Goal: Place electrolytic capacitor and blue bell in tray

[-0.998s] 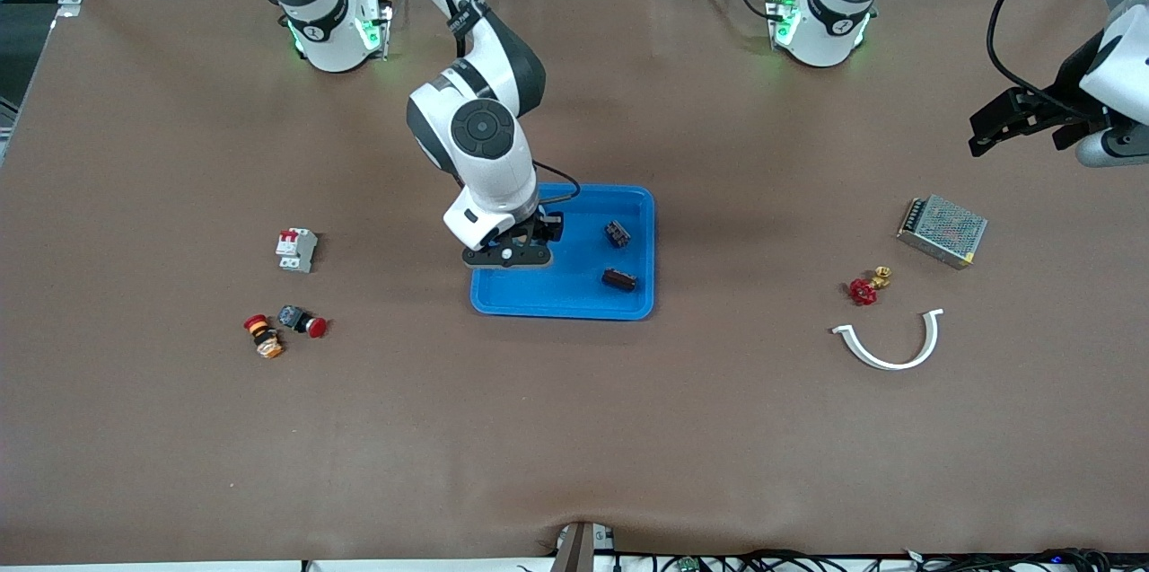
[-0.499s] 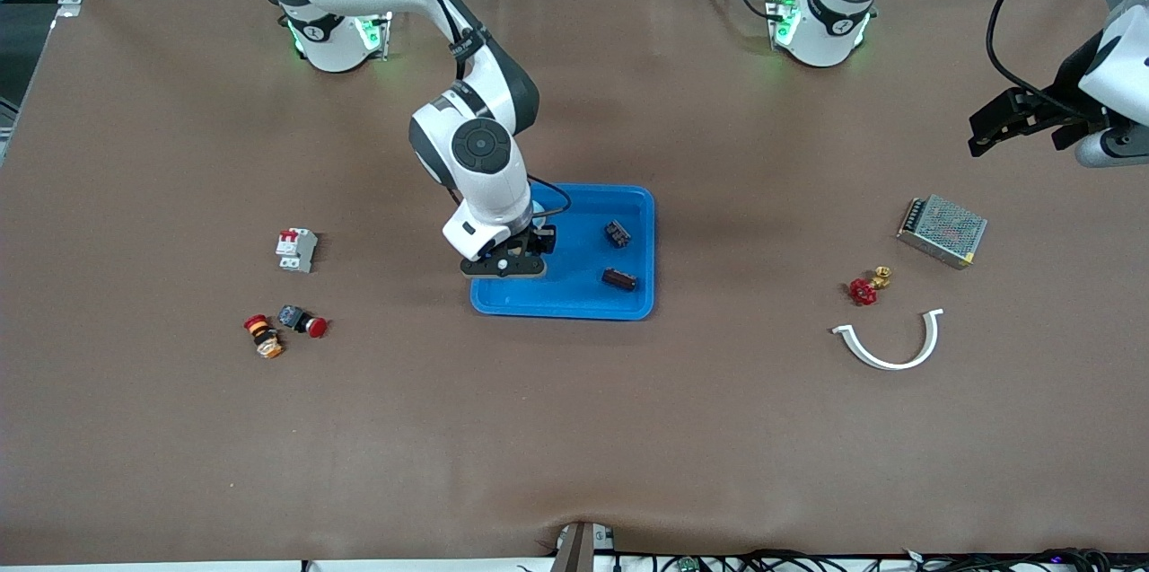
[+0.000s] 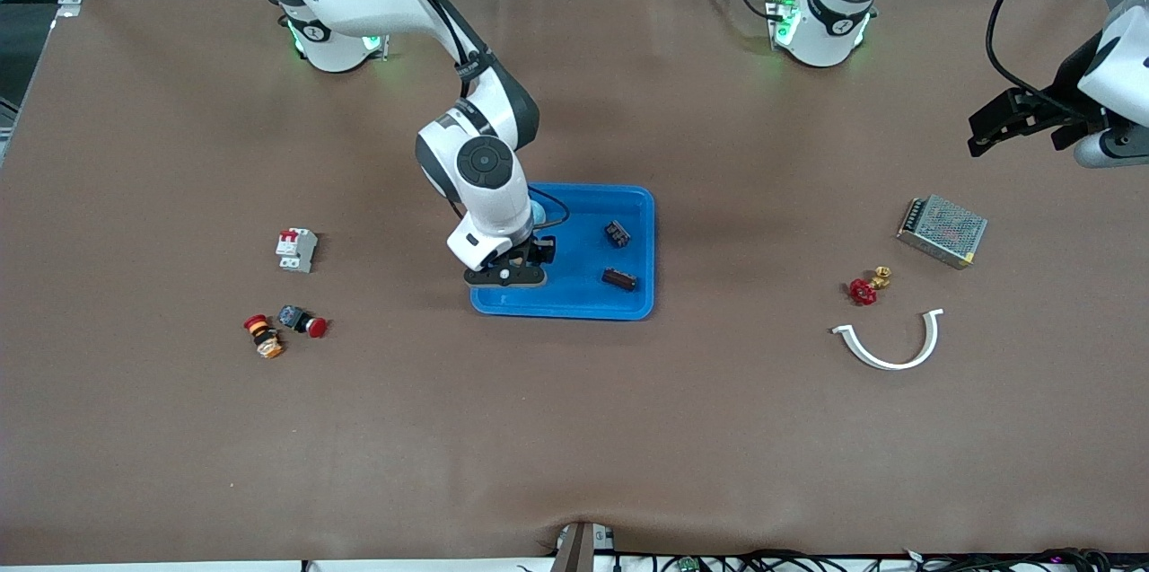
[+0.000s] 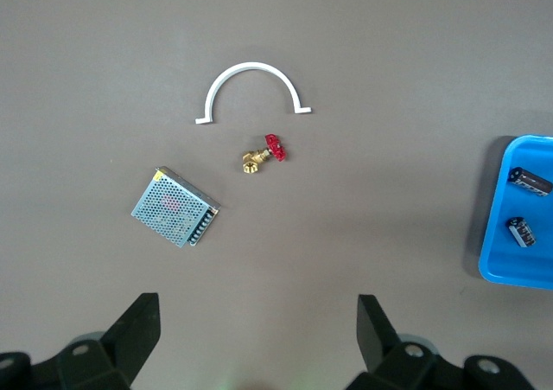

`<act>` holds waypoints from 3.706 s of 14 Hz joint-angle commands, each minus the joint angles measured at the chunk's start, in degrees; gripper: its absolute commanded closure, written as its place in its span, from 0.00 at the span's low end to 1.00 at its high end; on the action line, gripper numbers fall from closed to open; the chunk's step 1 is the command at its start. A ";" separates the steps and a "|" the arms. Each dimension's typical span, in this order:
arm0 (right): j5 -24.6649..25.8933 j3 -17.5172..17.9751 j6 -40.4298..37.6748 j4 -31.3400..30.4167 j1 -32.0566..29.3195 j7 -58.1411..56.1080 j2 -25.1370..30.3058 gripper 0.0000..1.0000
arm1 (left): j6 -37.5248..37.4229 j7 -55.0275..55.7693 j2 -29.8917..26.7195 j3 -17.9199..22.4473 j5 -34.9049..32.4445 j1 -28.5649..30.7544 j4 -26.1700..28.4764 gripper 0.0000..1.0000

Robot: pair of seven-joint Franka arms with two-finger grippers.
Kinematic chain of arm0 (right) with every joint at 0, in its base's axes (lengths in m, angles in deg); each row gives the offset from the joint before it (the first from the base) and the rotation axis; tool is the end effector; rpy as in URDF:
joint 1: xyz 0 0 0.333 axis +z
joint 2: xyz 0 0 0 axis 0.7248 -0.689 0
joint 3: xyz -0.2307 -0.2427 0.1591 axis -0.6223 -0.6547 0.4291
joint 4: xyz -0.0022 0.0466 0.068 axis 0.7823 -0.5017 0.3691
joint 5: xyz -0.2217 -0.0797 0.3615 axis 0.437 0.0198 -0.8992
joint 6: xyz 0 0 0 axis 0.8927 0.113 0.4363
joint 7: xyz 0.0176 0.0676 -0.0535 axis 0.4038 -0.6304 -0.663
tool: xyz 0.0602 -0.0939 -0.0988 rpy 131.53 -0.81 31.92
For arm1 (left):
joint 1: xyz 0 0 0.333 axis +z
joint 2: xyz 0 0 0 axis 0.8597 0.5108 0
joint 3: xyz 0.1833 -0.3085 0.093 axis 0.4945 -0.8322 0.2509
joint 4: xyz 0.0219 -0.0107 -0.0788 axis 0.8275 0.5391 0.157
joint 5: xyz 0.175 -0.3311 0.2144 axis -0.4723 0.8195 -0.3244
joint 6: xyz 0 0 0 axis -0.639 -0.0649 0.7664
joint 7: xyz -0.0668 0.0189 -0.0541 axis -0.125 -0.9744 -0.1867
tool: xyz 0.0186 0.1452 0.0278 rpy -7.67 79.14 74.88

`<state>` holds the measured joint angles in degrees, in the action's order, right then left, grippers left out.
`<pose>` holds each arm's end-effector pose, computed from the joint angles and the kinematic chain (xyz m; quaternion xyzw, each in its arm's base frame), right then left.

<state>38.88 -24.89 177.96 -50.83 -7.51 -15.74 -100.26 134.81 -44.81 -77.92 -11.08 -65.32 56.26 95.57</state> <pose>0.5817 0.4566 0.2049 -0.9995 -0.0023 -0.0319 0.0031 0.5716 -0.0437 0.6487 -0.9994 -0.0281 0.0078 0.0159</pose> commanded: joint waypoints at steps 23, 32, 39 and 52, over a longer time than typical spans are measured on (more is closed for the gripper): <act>2.30 0.07 2.31 -0.61 0.43 0.46 -2.56 0.00 | 3.39 -0.11 -0.10 -0.19 0.50 0.03 1.79 0.00; 2.04 0.60 -17.79 -0.08 1.57 0.38 10.77 0.00 | 4.28 0.06 -0.19 -0.54 0.41 -0.05 2.41 0.00; 0.90 0.24 -33.98 0.62 -2.36 -9.36 27.38 0.00 | 4.27 -0.02 -0.10 -0.63 0.15 -0.05 2.14 0.00; -1.83 0.07 -52.54 13.62 -37.25 -46.29 35.23 0.00 | 4.10 -1.08 -0.01 -1.60 -0.11 -0.14 2.23 0.00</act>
<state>38.57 -26.16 126.42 -39.76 -40.72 -60.65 -65.07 138.61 -44.81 -77.30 -12.42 -65.32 56.07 97.51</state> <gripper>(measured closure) 0.000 0.000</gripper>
